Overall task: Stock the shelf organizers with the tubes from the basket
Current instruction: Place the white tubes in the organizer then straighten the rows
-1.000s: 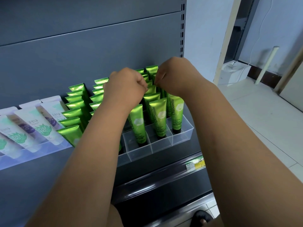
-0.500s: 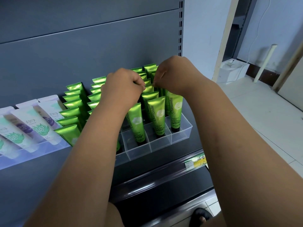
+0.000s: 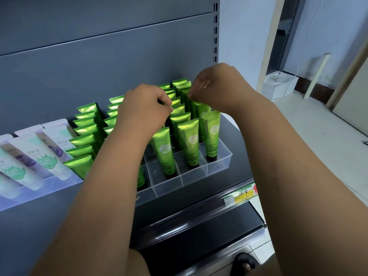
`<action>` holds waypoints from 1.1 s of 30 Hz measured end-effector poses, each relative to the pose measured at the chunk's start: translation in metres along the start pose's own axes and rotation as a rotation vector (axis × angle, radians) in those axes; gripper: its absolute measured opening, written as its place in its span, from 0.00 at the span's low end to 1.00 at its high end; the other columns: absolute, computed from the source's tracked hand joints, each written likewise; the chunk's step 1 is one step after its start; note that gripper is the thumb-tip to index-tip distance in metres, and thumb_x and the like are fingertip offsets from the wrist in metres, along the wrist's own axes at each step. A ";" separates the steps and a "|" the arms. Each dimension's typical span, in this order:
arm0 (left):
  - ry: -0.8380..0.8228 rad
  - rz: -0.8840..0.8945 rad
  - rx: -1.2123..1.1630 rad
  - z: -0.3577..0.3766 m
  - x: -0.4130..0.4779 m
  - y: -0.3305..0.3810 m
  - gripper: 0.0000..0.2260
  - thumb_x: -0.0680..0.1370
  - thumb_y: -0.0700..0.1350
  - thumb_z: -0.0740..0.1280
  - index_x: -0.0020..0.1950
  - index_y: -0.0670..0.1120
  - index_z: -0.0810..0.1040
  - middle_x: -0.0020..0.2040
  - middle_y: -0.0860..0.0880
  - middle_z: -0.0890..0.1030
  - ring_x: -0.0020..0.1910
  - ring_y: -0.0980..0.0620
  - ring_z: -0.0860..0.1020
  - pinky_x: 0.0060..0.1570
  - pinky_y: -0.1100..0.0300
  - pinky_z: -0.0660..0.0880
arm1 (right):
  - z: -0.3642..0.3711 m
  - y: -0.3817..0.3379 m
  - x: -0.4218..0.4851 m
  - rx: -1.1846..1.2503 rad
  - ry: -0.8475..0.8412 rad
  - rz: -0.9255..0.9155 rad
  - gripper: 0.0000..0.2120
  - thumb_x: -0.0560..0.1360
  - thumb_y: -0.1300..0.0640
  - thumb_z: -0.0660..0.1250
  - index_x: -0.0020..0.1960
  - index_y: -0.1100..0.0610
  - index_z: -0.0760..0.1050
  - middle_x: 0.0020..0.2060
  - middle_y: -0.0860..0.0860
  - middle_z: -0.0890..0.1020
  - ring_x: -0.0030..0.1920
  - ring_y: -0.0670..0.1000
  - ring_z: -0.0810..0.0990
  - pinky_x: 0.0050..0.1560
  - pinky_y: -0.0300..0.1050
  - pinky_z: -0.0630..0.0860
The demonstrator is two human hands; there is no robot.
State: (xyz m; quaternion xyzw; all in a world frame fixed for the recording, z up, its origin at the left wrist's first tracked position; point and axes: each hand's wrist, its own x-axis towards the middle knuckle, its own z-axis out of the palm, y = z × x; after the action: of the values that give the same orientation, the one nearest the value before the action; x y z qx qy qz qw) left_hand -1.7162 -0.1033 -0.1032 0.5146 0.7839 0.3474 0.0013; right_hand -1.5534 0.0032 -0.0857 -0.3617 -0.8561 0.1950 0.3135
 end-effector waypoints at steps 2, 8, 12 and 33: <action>0.006 0.006 0.006 -0.001 -0.001 0.002 0.01 0.75 0.49 0.74 0.43 0.55 0.84 0.31 0.58 0.73 0.37 0.48 0.72 0.41 0.55 0.74 | -0.001 0.002 -0.002 0.003 -0.006 0.011 0.04 0.74 0.55 0.72 0.46 0.53 0.86 0.43 0.49 0.86 0.37 0.46 0.80 0.48 0.51 0.83; 0.052 0.036 -0.016 -0.007 -0.011 0.016 0.05 0.77 0.51 0.69 0.42 0.54 0.83 0.37 0.56 0.80 0.39 0.45 0.79 0.45 0.48 0.81 | -0.003 0.006 -0.008 0.035 0.023 0.051 0.05 0.73 0.53 0.72 0.45 0.54 0.85 0.42 0.49 0.86 0.43 0.49 0.83 0.48 0.48 0.82; 0.126 0.147 -0.145 -0.009 -0.020 0.030 0.07 0.79 0.52 0.67 0.44 0.53 0.83 0.42 0.58 0.82 0.33 0.54 0.76 0.38 0.57 0.74 | -0.008 0.006 -0.015 0.106 0.071 0.075 0.05 0.74 0.55 0.71 0.45 0.53 0.85 0.41 0.47 0.85 0.43 0.47 0.83 0.46 0.41 0.79; 0.029 0.366 0.168 0.023 -0.034 0.046 0.02 0.75 0.51 0.73 0.44 0.55 0.85 0.45 0.56 0.83 0.53 0.48 0.77 0.55 0.45 0.75 | -0.014 0.019 -0.048 -0.063 -0.009 0.064 0.13 0.73 0.65 0.67 0.47 0.51 0.87 0.47 0.47 0.86 0.52 0.49 0.82 0.56 0.50 0.80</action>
State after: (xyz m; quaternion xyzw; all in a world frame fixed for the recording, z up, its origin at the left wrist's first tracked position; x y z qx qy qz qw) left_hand -1.6548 -0.1080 -0.1084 0.6417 0.7036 0.2825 -0.1161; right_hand -1.5087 -0.0181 -0.1054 -0.3976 -0.8511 0.1796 0.2919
